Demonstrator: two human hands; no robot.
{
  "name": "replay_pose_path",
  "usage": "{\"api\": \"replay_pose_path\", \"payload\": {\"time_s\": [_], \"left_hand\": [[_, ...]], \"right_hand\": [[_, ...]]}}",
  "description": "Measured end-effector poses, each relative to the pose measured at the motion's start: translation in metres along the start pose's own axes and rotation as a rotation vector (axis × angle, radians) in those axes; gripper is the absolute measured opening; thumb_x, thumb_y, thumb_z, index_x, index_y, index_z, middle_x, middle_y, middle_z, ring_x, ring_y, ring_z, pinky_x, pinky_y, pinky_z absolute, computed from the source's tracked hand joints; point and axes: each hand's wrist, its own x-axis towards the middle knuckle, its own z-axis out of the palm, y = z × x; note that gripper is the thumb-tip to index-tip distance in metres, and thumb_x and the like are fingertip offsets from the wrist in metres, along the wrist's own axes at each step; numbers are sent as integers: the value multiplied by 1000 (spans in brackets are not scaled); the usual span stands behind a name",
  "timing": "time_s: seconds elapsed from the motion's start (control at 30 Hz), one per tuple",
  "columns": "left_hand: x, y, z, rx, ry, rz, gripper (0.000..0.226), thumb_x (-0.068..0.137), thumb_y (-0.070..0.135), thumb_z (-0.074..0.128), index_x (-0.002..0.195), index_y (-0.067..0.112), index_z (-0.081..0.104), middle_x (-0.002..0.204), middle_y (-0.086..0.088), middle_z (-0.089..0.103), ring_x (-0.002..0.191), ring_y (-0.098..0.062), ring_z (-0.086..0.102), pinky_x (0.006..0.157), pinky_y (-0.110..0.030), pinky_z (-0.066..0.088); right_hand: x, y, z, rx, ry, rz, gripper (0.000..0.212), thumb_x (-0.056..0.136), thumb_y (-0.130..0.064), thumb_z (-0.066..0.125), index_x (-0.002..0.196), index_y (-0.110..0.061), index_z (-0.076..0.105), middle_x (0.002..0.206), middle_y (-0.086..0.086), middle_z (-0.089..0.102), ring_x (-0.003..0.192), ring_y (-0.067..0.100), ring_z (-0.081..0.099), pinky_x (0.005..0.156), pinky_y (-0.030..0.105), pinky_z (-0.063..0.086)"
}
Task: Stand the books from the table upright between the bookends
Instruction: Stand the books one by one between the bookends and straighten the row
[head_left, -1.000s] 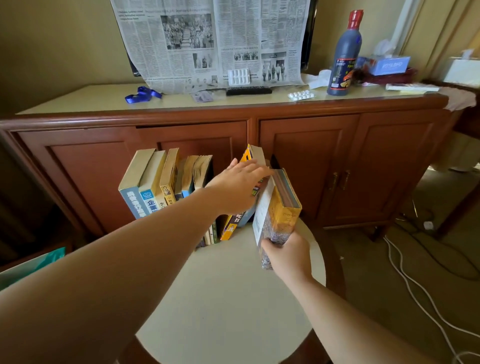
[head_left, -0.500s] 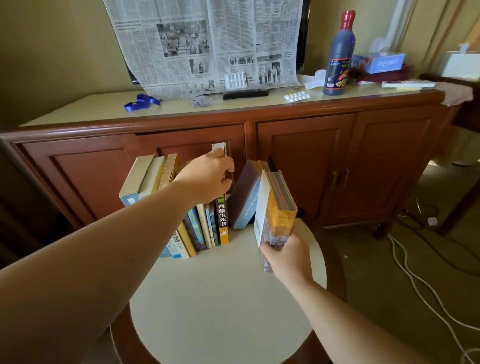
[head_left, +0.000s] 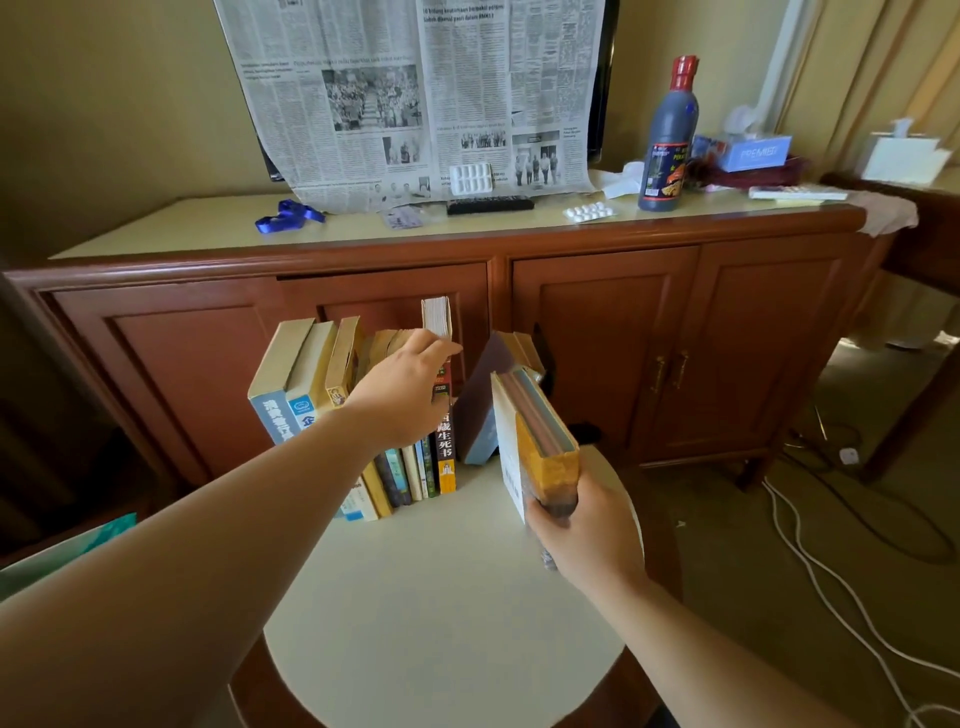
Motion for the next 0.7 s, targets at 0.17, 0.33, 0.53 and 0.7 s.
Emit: {"api": "replay_pose_path", "payload": {"time_s": [0.17, 0.33, 0.53, 0.7], "left_hand": [[-4, -3, -6, -8, -54, 7, 67, 98, 17, 62, 160, 26, 36, 160, 3, 35, 139, -22, 49, 109, -30, 44], [-6, -4, 1, -26, -54, 1, 77, 94, 27, 70, 161, 26, 32, 162, 3, 30, 145, -21, 41, 116, -33, 41], [-3, 1, 2, -10, -55, 22, 80, 93, 35, 71, 161, 36, 28, 153, 0, 33, 147, -23, 33, 119, -37, 36], [0, 10, 3, 47, -198, 54, 87, 91, 61, 69, 160, 53, 17, 164, -2, 13, 155, -29, 17, 123, -47, 29]], "right_hand": [[-4, 2, -1, 15, 30, 13, 29, 85, -46, 76, 97, -30, 56, 78, -17, 63, 65, 3, 65, 52, 16, 54], [2, 6, -6, 63, 44, 65, 36, 84, -43, 80, 99, -34, 48, 80, -13, 65, 68, 6, 66, 61, 27, 61], [15, 16, -16, 97, -134, 18, 29, 84, -38, 78, 98, -25, 56, 80, -7, 70, 76, 12, 70, 68, 36, 61], [28, 20, -19, 141, -273, -31, 34, 83, -42, 77, 104, -50, 51, 99, -15, 69, 95, 9, 68, 78, 32, 61]]}}
